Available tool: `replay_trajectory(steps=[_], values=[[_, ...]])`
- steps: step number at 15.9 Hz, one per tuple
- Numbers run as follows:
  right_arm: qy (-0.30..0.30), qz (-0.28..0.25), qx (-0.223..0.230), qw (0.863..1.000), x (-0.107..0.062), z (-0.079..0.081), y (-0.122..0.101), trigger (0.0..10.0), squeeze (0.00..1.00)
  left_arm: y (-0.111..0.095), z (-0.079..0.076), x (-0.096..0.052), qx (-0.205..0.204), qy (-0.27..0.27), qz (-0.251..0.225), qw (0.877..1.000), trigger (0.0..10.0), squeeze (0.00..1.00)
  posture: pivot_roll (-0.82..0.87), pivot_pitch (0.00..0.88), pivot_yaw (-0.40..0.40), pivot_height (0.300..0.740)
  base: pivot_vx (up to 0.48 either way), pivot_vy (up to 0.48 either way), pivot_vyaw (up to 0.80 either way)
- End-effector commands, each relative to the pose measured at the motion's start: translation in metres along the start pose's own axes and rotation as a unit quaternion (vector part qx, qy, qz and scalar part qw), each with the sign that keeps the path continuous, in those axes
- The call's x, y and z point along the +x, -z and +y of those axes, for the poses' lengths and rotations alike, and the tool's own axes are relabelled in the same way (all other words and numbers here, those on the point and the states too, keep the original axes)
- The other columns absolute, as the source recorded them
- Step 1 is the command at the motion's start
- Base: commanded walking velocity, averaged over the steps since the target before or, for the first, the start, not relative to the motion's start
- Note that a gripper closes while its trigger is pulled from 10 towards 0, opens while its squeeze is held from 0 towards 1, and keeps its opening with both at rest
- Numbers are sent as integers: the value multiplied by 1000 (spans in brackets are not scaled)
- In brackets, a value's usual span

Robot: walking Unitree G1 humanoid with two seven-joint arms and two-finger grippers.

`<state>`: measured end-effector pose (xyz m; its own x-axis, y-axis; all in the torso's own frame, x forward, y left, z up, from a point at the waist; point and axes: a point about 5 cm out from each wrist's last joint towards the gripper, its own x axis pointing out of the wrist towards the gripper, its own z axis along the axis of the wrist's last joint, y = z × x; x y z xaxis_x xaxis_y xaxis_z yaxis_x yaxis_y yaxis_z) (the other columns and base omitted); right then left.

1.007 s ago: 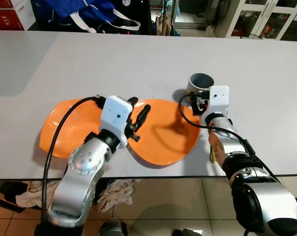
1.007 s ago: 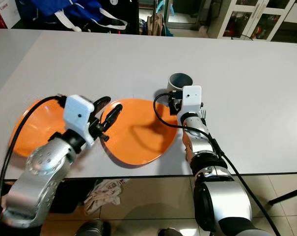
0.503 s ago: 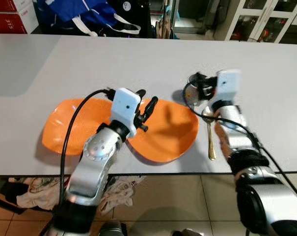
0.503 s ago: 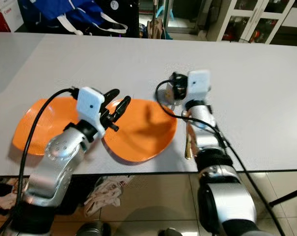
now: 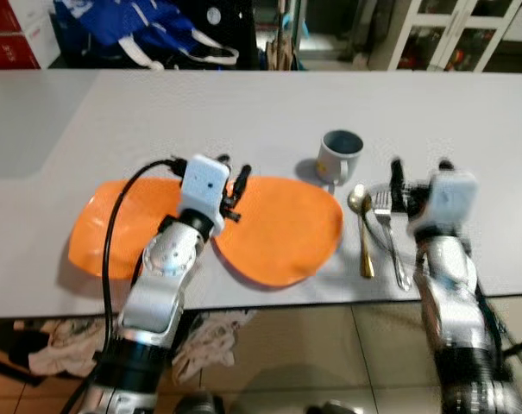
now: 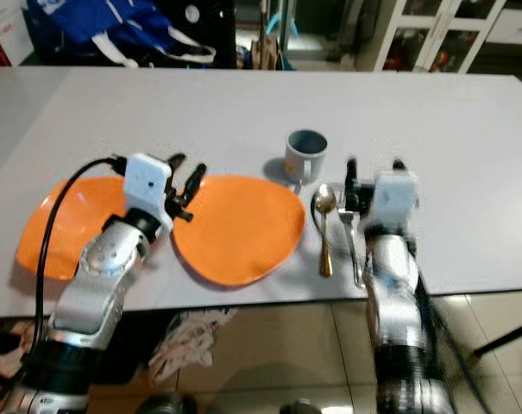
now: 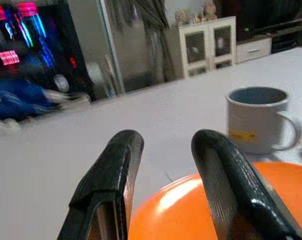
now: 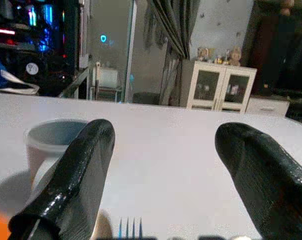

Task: Setting the table

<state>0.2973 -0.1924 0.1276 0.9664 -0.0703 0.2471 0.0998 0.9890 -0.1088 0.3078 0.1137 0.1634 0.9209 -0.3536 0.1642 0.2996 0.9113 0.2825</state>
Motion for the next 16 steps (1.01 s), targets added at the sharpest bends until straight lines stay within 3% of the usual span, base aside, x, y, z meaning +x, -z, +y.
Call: replay_trajectory(steps=[1,3,5,6,9,10,12,16], values=[[-25,-16,7,1000,-9,14,-6,10000,0,7,0,-3,24,-14,-2,1000,10000,0,21,0,13,740,0,0,0],[-25,-11,35,999,-27,23,-3,10000,0,15,2,-10,18,-22,7,1000,10000,0,19,0,11,740,0,0,0],[-56,-5,39,998,-53,32,5,10000,0,19,13,-30,-54,-42,1,998,10000,0,15,0,17,740,0,0,0],[-28,16,41,999,-61,25,11,10000,0,27,20,-37,-49,-60,18,997,10000,0,7,0,21,740,0,0,0],[4,32,32,999,-65,10,17,10000,0,36,21,-45,-48,-63,44,996,10000,0,9,0,18,740,0,0,0],[9,31,30,999,-63,3,14,10000,0,33,14,-47,-50,-44,44,997,10000,0,9,0,15,740,0,0,0],[3,30,32,999,-58,5,13,10000,0,29,4,-41,-55,-23,47,997,10000,0,14,0,10,740,0,0,0],[-15,42,35,998,-49,13,15,10000,0,26,3,-28,-54,-26,49,997,10000,0,20,0,1,740,0,0,0]])
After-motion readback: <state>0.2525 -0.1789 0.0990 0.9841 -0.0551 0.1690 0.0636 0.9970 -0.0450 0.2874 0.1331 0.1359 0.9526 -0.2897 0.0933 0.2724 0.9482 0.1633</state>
